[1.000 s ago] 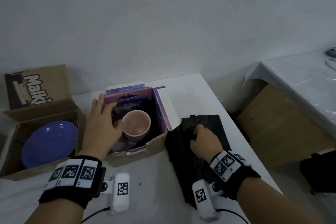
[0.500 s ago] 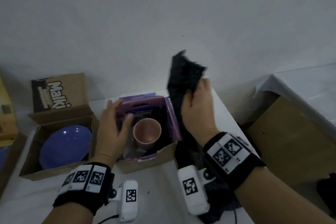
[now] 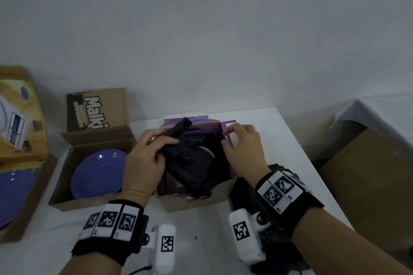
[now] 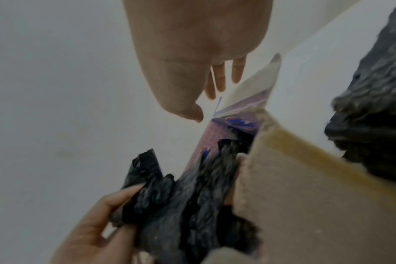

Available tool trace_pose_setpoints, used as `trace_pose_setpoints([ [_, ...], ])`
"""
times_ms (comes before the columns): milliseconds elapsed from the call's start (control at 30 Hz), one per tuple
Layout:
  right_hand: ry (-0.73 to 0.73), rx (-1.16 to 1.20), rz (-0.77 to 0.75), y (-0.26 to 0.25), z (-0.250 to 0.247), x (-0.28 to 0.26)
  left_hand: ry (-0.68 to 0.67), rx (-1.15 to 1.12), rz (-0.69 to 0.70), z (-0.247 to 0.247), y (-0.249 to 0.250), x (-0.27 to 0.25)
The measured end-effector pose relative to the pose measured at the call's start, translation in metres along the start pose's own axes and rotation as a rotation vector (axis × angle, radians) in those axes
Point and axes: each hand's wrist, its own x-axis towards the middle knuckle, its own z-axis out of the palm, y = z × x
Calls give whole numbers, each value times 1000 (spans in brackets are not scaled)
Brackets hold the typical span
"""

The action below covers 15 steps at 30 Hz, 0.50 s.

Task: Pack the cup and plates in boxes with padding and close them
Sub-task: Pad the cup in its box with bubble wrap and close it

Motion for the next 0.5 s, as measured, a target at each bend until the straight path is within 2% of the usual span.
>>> trace_pose_setpoints([
  [67,-107,-123,56,9,3,-6,-72,92,67,-4,-6,0],
  [133,-216,-100,87,15,6,-10,-204,187,130,-7,-8,0],
  [167,-241,-64,95,17,7,-11,-310,236,124,-8,-8,0],
  [233,-260,-15,112,18,10,-12,-603,388,84,-10,1,1],
  [300,-263,7,128,18,13,-11,-886,613,139,-5,14,1],
  [367,-264,14,132,18,14,-12,-1094,749,83,5,25,0],
  [433,-262,17,122,19,14,-12,-1153,838,10,16,29,-4],
  [500,-255,15,114,20,14,-13,-1130,923,8,24,33,-6],
])
